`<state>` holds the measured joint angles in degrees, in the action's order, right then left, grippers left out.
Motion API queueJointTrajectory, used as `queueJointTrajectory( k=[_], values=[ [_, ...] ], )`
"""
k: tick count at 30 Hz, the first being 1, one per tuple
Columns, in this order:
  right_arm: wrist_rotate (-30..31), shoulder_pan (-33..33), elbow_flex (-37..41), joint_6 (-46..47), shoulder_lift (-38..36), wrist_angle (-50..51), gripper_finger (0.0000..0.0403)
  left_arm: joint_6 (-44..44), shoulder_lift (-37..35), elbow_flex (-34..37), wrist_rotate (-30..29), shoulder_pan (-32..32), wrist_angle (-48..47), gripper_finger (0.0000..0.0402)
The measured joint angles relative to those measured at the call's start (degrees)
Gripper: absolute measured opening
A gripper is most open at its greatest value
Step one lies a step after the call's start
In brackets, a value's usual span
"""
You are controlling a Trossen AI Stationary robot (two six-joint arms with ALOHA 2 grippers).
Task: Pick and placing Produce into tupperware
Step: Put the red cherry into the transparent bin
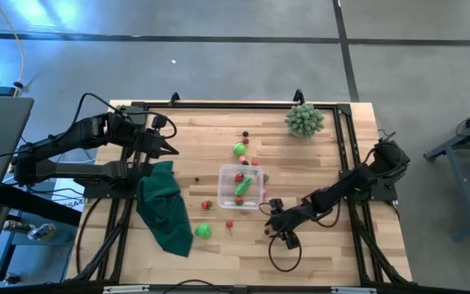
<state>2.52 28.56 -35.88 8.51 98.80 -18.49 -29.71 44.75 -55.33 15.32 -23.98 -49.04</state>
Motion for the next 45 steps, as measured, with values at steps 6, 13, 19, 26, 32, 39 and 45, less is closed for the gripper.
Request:
queueJointTrajectory(
  k=[6,13,19,26,32,39,45],
  values=[
    [0.7,-0.1,-1.1,-0.6,0.6,0.3,0.0202,0.0,0.0,0.0,0.0,0.0,0.0,0.0001],
    [0.4,-0.4,-1.1,-1.2,0.7,0.7,0.0196,0.0,0.0,0.0,0.0,0.0,0.0,0.0001],
    [-1.5,-0.4,-1.1,-1.1,0.7,0.7,0.0167,0.0,0.0,0.0,0.0,0.0,0.0,0.0001],
    [-1.6,-0.5,-1.2,-1.1,1.4,0.8,0.0154,0.0,0.0,0.0,0.0,0.0,0.0,0.0001],
    [-0.5,-0.5,-1.3,0.0,3.1,-2.0,0.0154,0.0,0.0,0.0,0.0,0.0,0.0,0.0001],
    [0.0,-0.5,-1.3,0.0,3.1,-1.8,0.0154,0.0,0.0,0.0,0.0,0.0,0.0,0.0001],
    [0.4,-0.5,-1.3,0.4,3.1,-1.2,0.0151,0.0,0.0,0.0,0.0,0.0,0.0,0.0001]
  ],
)
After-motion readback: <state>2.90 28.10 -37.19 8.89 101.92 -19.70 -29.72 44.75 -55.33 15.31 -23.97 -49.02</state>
